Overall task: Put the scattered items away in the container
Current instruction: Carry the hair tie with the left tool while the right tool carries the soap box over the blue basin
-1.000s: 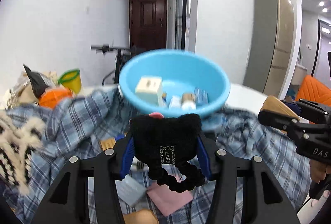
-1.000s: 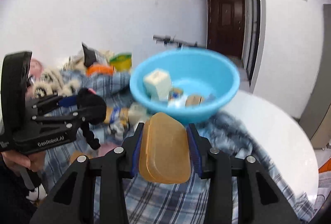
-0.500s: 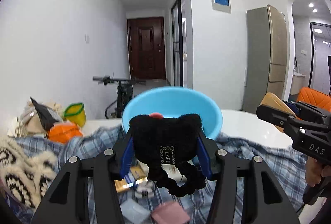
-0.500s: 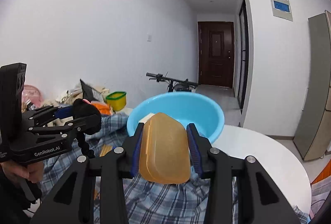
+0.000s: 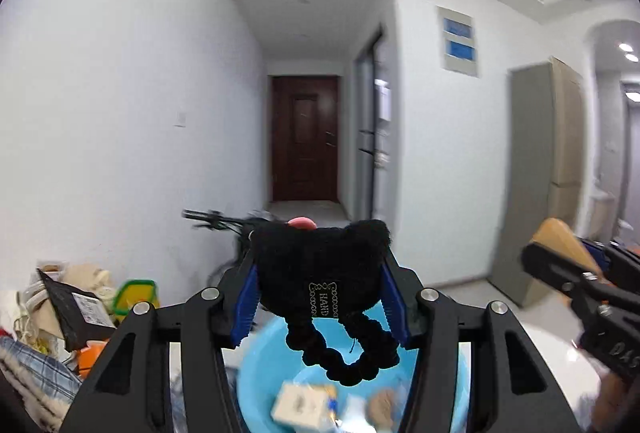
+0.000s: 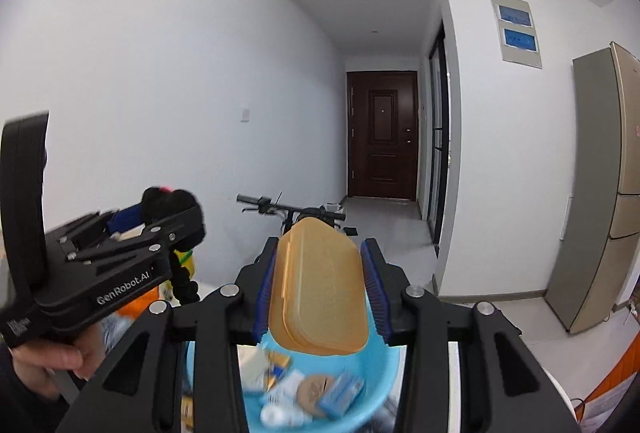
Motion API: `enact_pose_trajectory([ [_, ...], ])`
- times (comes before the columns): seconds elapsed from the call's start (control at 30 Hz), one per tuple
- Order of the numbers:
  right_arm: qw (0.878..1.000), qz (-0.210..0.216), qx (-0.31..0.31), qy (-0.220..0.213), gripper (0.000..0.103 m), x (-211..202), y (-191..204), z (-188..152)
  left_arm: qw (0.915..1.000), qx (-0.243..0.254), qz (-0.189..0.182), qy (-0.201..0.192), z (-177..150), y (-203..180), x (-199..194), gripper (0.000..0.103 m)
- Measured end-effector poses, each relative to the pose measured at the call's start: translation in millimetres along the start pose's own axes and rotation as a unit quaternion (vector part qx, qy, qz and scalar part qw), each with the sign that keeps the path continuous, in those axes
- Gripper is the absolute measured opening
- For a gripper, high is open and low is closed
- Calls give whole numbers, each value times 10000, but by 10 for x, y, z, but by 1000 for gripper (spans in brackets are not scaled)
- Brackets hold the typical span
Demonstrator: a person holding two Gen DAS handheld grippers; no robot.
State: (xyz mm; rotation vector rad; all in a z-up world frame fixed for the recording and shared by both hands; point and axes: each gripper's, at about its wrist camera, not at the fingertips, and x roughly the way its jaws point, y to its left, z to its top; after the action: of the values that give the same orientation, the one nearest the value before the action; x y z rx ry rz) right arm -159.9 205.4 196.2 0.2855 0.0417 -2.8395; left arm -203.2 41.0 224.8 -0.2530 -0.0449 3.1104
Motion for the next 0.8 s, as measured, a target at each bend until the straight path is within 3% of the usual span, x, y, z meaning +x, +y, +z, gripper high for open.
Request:
enact_pose_trajectory([
  [0.1,9999,-110,-37,-1,39,186,-76,122,9999,98,109,-50,44,24,164,56],
  [0.17,9999,-167,25,26,39,272,-128,155,9998,172,35,129,42,22,306,56],
  [0.3,9974,-29,26,723,39,655,-126,162,9935,335,-195,1069,6,-54,750,56],
  [0.43,9812,147,266,1903,39,1208,-154,63,9685,241,-182,2473,-121,-48,1341,56],
  [0.53,9546,265,478,2930,39,1596,-200,-116,9390,149,-174,3431,-305,-4,1728,56],
  [0.63,9316,144,538,3591,39,1844,-219,-334,9138,-33,-212,4056,-537,31,1959,56],
  [0.7,9193,157,565,3891,39,1949,-217,-508,9062,-338,-252,4207,-651,93,2068,56],
  [0.8,9084,274,774,4100,39,2047,-282,-717,9085,-351,-243,4158,-846,69,2118,56],
])
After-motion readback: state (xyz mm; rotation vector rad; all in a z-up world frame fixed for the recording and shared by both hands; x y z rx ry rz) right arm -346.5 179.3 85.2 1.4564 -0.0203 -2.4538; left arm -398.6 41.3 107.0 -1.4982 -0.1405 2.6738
